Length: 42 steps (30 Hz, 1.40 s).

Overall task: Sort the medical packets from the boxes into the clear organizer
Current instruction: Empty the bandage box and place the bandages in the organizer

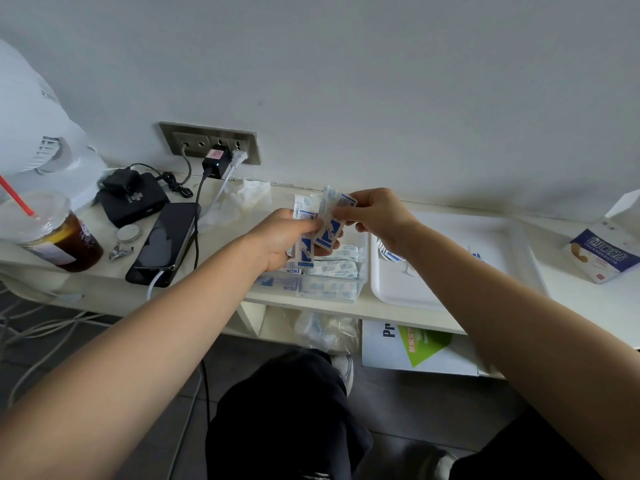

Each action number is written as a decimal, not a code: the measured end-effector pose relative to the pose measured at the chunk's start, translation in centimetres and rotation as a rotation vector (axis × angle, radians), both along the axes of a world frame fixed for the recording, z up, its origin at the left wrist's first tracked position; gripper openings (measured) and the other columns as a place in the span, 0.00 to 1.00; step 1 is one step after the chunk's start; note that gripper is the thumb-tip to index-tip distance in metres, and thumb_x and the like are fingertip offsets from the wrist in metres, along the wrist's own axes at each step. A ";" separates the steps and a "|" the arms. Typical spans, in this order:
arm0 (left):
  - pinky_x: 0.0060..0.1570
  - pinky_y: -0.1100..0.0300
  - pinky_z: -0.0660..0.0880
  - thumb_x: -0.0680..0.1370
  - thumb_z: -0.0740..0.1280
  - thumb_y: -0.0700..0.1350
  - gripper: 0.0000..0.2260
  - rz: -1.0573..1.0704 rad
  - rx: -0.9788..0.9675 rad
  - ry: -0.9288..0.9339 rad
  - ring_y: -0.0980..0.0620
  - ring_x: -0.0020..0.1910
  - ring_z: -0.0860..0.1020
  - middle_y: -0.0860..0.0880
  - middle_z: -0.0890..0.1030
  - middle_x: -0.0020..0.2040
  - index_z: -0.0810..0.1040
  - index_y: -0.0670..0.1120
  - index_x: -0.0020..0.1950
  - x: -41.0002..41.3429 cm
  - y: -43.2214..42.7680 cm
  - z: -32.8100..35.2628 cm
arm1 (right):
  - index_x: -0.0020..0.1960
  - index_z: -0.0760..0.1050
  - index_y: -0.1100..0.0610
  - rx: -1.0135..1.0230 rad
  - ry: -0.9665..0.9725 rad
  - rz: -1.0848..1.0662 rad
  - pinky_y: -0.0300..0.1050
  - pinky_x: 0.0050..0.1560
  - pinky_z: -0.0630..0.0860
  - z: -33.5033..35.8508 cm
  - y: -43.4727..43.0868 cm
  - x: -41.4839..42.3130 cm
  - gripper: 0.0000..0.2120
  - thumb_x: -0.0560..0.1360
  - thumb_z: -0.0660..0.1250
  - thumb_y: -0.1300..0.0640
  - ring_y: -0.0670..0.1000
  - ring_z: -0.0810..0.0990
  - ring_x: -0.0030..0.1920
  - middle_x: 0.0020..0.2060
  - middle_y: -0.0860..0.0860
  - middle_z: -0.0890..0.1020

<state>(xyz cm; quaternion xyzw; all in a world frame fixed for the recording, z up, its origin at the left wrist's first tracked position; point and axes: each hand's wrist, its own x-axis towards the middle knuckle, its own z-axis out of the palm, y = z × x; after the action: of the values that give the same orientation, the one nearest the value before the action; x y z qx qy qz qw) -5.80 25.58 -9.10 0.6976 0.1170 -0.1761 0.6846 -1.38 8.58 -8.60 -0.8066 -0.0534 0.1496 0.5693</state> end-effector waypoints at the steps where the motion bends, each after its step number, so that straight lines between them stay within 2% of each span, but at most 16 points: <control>1: 0.52 0.47 0.79 0.79 0.66 0.45 0.14 -0.003 0.040 0.020 0.41 0.48 0.83 0.39 0.83 0.51 0.76 0.38 0.61 0.0 0.2 -0.1 | 0.47 0.82 0.62 -0.008 -0.009 0.007 0.40 0.35 0.68 0.1 0.0 0.1 0.05 0.72 0.71 0.62 0.49 0.71 0.36 0.34 0.53 0.79; 3: 0.51 0.49 0.79 0.79 0.66 0.50 0.16 0.010 0.132 0.055 0.43 0.48 0.83 0.41 0.83 0.52 0.76 0.40 0.60 0.1 0.6 -0.2 | 0.46 0.82 0.63 -0.046 -0.049 0.023 0.39 0.34 0.68 0.6 -0.3 0.4 0.04 0.73 0.70 0.63 0.49 0.70 0.34 0.31 0.51 0.77; 6: 0.29 0.61 0.76 0.82 0.60 0.46 0.13 0.044 0.139 0.082 0.49 0.34 0.80 0.42 0.82 0.44 0.80 0.39 0.54 0.0 1.0 0.2 | 0.44 0.79 0.65 -0.246 -0.123 0.202 0.36 0.32 0.67 2.0 -0.8 0.6 0.04 0.74 0.68 0.64 0.46 0.68 0.31 0.30 0.51 0.74; 8: 0.22 0.64 0.69 0.82 0.58 0.43 0.14 0.101 0.140 0.097 0.50 0.29 0.74 0.44 0.77 0.39 0.81 0.39 0.48 0.0 1.2 0.7 | 0.43 0.78 0.65 -0.460 -0.196 0.417 0.38 0.33 0.66 2.9 -0.4 0.4 0.07 0.75 0.66 0.60 0.47 0.69 0.32 0.31 0.51 0.74; 11: 0.22 0.64 0.65 0.79 0.56 0.44 0.14 0.131 0.099 0.139 0.50 0.31 0.71 0.44 0.74 0.38 0.79 0.39 0.48 0.1 1.5 1.0 | 0.53 0.80 0.59 -0.784 -0.340 0.666 0.41 0.47 0.68 3.3 1.6 -0.2 0.10 0.78 0.63 0.55 0.52 0.77 0.49 0.46 0.52 0.81; 13: 0.23 0.63 0.65 0.78 0.54 0.44 0.15 0.146 0.066 0.157 0.50 0.31 0.71 0.44 0.74 0.38 0.78 0.38 0.50 0.1 1.7 1.1 | 0.64 0.75 0.57 -0.893 -0.323 0.771 0.43 0.59 0.67 2.8 3.1 -0.9 0.15 0.79 0.62 0.55 0.52 0.74 0.62 0.61 0.52 0.78; 14: 0.24 0.63 0.65 0.78 0.53 0.42 0.15 0.153 0.058 0.158 0.50 0.32 0.71 0.44 0.74 0.38 0.77 0.37 0.51 0.0 1.8 1.0 | 0.67 0.74 0.56 -0.933 -0.296 0.815 0.43 0.61 0.67 2.3 3.7 -1.2 0.17 0.79 0.62 0.55 0.52 0.74 0.63 0.63 0.52 0.77; 17: 0.28 0.62 0.68 0.79 0.52 0.39 0.16 0.161 0.062 0.136 0.50 0.32 0.73 0.44 0.74 0.39 0.77 0.35 0.55 -0.2 1.9 0.8 | 0.66 0.73 0.58 -1.042 -0.293 0.887 0.43 0.51 0.70 0.9 4.8 -1.9 0.17 0.79 0.62 0.55 0.52 0.75 0.53 0.53 0.51 0.80; 19: 0.30 0.62 0.73 0.80 0.52 0.38 0.16 0.139 0.071 0.125 0.49 0.33 0.76 0.44 0.75 0.41 0.77 0.35 0.56 -0.2 1.9 0.6 | 0.67 0.72 0.59 -1.071 -0.285 0.890 0.44 0.54 0.71 0.2 5.0 -2.3 0.17 0.79 0.61 0.55 0.54 0.75 0.55 0.54 0.52 0.79; 22: 0.41 0.55 0.80 0.82 0.55 0.38 0.12 0.104 0.059 0.122 0.46 0.37 0.81 0.43 0.79 0.44 0.78 0.37 0.54 0.0 2.2 0.0 | 0.66 0.74 0.60 -1.045 -0.267 0.853 0.46 0.60 0.72 -0.1 4.6 -2.1 0.17 0.79 0.62 0.54 0.55 0.76 0.58 0.58 0.55 0.79; 26: 0.40 0.54 0.82 0.81 0.61 0.39 0.08 0.100 -0.006 0.106 0.46 0.37 0.83 0.42 0.84 0.41 0.78 0.37 0.52 0.2 2.2 -0.3 | 0.46 0.80 0.62 -0.888 -0.268 0.751 0.42 0.42 0.69 1.2 2.9 -0.7 0.13 0.77 0.65 0.52 0.49 0.74 0.36 0.34 0.51 0.79; 30: 0.34 0.56 0.81 0.78 0.67 0.40 0.07 0.084 -0.018 0.091 0.47 0.40 0.85 0.43 0.85 0.47 0.77 0.40 0.55 0.0 2.1 -0.2 | 0.48 0.80 0.63 -0.433 -0.079 0.457 0.43 0.43 0.74 2.1 1.2 0.2 0.09 0.77 0.62 0.61 0.51 0.80 0.39 0.43 0.54 0.85; 32: 0.34 0.57 0.81 0.78 0.67 0.40 0.10 0.052 -0.028 0.074 0.47 0.40 0.85 0.43 0.85 0.47 0.76 0.39 0.57 -0.1 1.7 -0.3 | 0.47 0.77 0.64 -0.258 -0.008 0.256 0.41 0.32 0.71 2.0 1.2 0.2 0.09 0.78 0.58 0.62 0.49 0.76 0.30 0.35 0.55 0.82; 34: 0.35 0.58 0.81 0.77 0.67 0.40 0.11 0.027 -0.044 0.062 0.47 0.39 0.85 0.42 0.85 0.47 0.76 0.39 0.59 0.0 1.2 -0.2 | 0.48 0.77 0.62 -0.240 0.010 0.147 0.37 0.25 0.64 1.8 1.3 0.2 0.08 0.77 0.63 0.58 0.47 0.70 0.25 0.30 0.52 0.77; 37: 0.35 0.58 0.81 0.77 0.68 0.42 0.11 -0.062 -0.023 0.053 0.46 0.41 0.84 0.41 0.85 0.48 0.77 0.40 0.58 0.0 0.7 0.0 | 0.45 0.79 0.63 -0.275 0.023 0.198 0.37 0.23 0.62 1.5 1.4 -0.1 0.14 0.71 0.74 0.52 0.46 0.66 0.24 0.26 0.49 0.73; 42: 0.35 0.57 0.81 0.80 0.63 0.43 0.09 -0.093 0.006 0.059 0.45 0.39 0.83 0.39 0.84 0.46 0.76 0.38 0.56 0.2 0.6 0.1 | 0.46 0.78 0.67 -0.165 0.048 0.136 0.35 0.23 0.60 1.7 0.6 0.1 0.12 0.71 0.74 0.58 0.46 0.62 0.25 0.24 0.49 0.69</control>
<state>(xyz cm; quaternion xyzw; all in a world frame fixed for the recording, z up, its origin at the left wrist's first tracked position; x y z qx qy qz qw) -5.59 26.14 -9.04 0.6987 0.1052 -0.2279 0.6699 -1.24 9.14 -6.92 -0.8415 -0.0816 0.2110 0.4905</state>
